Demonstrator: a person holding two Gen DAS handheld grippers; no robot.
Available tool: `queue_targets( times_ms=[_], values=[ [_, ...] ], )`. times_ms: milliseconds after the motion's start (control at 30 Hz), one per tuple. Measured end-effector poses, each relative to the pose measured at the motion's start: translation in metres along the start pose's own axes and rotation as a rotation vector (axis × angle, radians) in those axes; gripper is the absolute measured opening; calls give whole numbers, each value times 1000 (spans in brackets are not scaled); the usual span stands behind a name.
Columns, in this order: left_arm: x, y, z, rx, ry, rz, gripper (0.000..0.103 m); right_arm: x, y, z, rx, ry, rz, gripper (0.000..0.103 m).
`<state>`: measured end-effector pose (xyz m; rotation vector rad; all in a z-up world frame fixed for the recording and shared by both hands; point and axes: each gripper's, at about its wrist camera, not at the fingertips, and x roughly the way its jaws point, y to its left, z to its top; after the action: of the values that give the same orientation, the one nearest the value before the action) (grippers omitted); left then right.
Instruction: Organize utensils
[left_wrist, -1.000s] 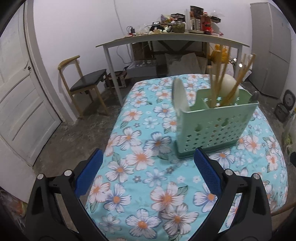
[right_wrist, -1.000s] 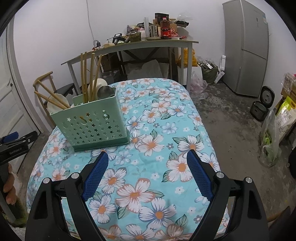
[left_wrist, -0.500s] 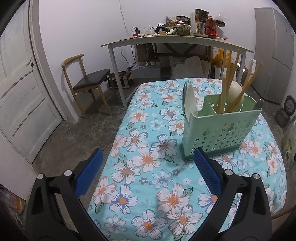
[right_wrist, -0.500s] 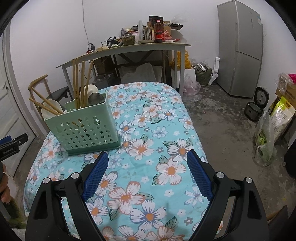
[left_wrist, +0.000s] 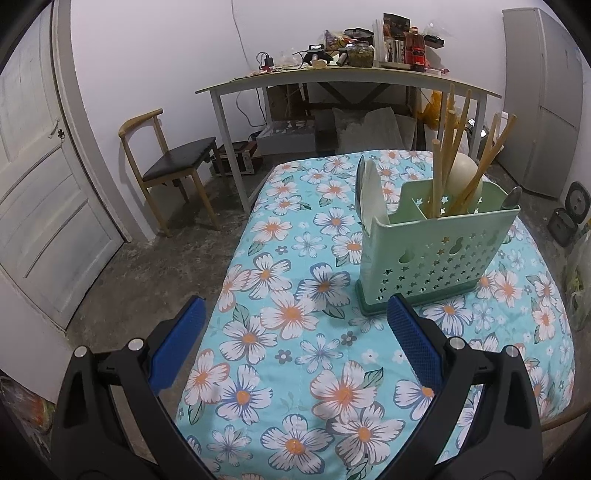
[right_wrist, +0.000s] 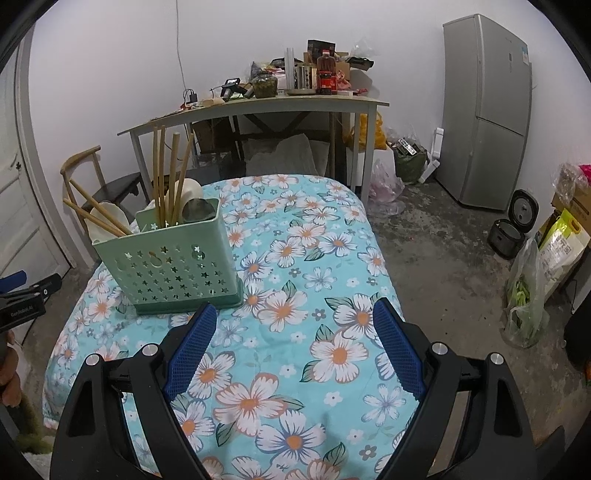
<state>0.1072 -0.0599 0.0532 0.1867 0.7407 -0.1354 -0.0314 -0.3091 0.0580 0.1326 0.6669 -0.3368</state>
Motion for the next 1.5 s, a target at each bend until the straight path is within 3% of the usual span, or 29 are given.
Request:
queue_targets(
  times_ms=[1500],
  values=[
    [1,-6,0,28,15,9,95,0,4,-1,-4,1,11,84]
  ],
)
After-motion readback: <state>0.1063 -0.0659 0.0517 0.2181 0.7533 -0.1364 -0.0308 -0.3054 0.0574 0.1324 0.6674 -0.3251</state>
